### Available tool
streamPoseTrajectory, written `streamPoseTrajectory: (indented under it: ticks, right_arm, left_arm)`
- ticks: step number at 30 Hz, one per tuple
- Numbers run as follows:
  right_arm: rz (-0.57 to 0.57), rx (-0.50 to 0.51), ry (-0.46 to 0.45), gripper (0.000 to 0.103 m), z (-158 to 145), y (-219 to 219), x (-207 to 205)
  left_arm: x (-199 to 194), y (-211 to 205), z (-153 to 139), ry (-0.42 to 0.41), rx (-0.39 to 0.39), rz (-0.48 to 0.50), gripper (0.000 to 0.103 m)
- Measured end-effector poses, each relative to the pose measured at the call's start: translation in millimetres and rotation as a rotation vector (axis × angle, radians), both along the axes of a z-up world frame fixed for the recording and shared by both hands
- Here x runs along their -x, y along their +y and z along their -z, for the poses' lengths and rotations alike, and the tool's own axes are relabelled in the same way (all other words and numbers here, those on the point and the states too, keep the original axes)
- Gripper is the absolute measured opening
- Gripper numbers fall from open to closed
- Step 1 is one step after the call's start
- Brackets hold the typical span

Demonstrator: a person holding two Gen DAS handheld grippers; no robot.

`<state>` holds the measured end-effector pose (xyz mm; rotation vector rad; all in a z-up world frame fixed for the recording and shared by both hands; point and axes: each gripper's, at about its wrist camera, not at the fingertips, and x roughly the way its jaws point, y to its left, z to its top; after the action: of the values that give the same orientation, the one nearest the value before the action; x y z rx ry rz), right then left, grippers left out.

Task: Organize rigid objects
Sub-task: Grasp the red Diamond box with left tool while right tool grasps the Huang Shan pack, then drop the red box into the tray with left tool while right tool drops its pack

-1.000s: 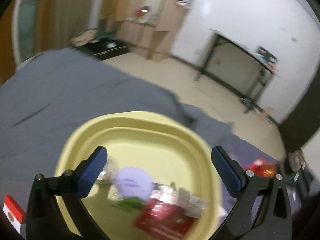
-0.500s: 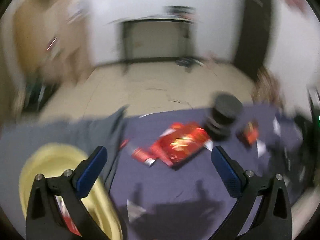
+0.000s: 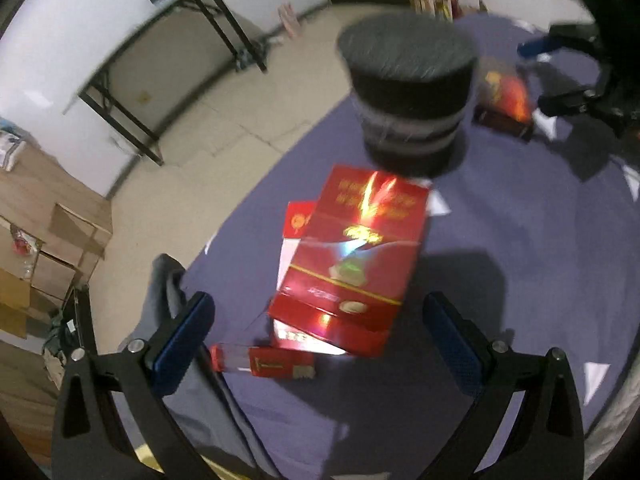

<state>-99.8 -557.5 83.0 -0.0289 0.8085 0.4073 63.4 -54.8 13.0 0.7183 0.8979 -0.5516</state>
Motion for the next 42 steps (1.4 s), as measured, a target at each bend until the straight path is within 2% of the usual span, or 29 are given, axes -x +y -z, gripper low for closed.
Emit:
streamPoseTrajectory:
  ticks: [2,4,8,10,12,14,16,18,20,23,27,33,36,39,42]
  right_arm:
    - [-0.007,0.049,-0.024,0.103,-1.5,9.9,-2.1]
    - [-0.015,0.05,-0.014,0.103,-2.0,18.2,-5.7]
    - [-0.03,0.124,-0.014,0.103,4.5,34.3,-10.3]
    - [-0.033,0.133,-0.004,0.103,8.6,37.9,-14.0]
    - [-0.029,0.134,0.001,0.103,12.2,43.3,-19.1]
    - [-0.028,0.134,-0.001,0.103,14.5,41.9,-16.9]
    - [-0.022,0.135,-0.003,0.103,15.9,40.6,-16.5]
    - [-0.017,0.135,-0.01,0.097,17.4,37.3,-16.1]
    - [-0.023,0.138,-0.027,0.089,19.8,35.0,-13.2]
    - [-0.039,0.151,-0.048,0.089,24.3,36.4,-12.5]
    - [-0.058,0.136,-0.067,0.088,27.2,38.2,-7.6]
    - [-0.191,0.121,-0.17,0.088,6.5,42.7,30.8]
    - [-0.335,0.098,-0.254,0.088,-20.8,66.8,60.0]
    - [-0.493,0.062,-0.297,0.088,-47.9,108.2,82.9]
    - [-0.647,0.056,-0.32,0.088,-66.6,163.8,98.9]
  left_arm:
    - [-12.3,-0.7,10.0,0.036,-0.036,0.005,0.103]
    - [-18.9,-4.7,18.6,0.063,-0.065,0.031,0.103]
    - [-23.7,-16.5,21.6,0.042,-0.104,0.053,0.101]
    - [-22.2,-17.0,18.1,0.064,-0.078,0.078,0.098]
    - [-19.1,-22.7,18.1,0.112,-0.05,0.097,0.078]
    - [-16.5,-25.1,20.6,0.138,-0.046,0.094,0.069]
    - [-16.9,-24.9,19.1,0.111,-0.04,0.059,0.066]
    - [-22.4,-19.8,11.4,0.147,0.048,0.018,0.063]
    - [-25.1,-16.2,6.5,0.183,0.1,-0.007,0.062]
    - [-22.6,-17.9,6.9,0.188,0.104,-0.019,0.06]
    - [-14.6,-16.0,1.9,0.15,0.12,-0.053,0.058]
    - [27.1,31.6,-41.0,0.029,0.228,-0.2,0.058]
    - [65.9,79.7,-65.4,-0.037,0.264,-0.344,0.058]
    - [111.2,136.1,-82.3,-0.145,0.238,-0.505,0.058]
    - [148.3,203.0,-79.2,-0.176,0.243,-0.716,0.058]
